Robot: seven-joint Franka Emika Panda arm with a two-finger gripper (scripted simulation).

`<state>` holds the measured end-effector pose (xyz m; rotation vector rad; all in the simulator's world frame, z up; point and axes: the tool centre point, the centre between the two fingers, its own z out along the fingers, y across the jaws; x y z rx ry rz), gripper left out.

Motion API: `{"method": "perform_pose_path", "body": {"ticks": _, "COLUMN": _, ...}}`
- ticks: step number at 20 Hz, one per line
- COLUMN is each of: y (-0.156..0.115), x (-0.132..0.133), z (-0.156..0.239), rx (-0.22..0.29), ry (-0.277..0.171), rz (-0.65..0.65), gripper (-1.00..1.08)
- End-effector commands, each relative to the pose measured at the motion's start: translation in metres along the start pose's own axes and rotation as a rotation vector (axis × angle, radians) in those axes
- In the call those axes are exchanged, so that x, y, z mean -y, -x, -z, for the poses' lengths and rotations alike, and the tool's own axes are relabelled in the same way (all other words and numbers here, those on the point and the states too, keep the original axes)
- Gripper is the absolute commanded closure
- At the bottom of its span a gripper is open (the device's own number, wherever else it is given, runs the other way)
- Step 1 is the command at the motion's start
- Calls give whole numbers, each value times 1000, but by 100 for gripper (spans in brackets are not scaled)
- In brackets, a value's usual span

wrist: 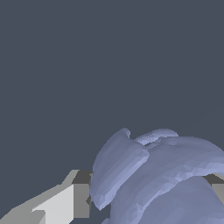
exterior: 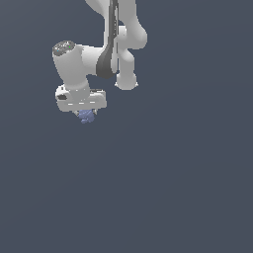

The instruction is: Pick up the object and move it to a goal position.

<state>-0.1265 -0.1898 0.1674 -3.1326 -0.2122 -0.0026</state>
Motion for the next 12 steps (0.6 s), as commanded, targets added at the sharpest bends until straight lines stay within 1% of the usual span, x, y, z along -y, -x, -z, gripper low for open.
{"method": "perform_pose_path", "body": {"ticks": 1, "y": 10, "x": -19, "z": 12, "rx": 0, "ry": -1, "rz": 2, "gripper": 108}}
{"method": "perform_pose_path", "body": {"ticks": 7, "y": 24, "x": -49, "z": 29, "rx": 1, "ry": 0, "rz": 2, "gripper": 108}}
{"method": "perform_pose_path", "body": {"ticks": 12, "y": 27, "x": -58, "z": 34, "rx": 2, "ry": 2, "rz": 2, "gripper": 108}}
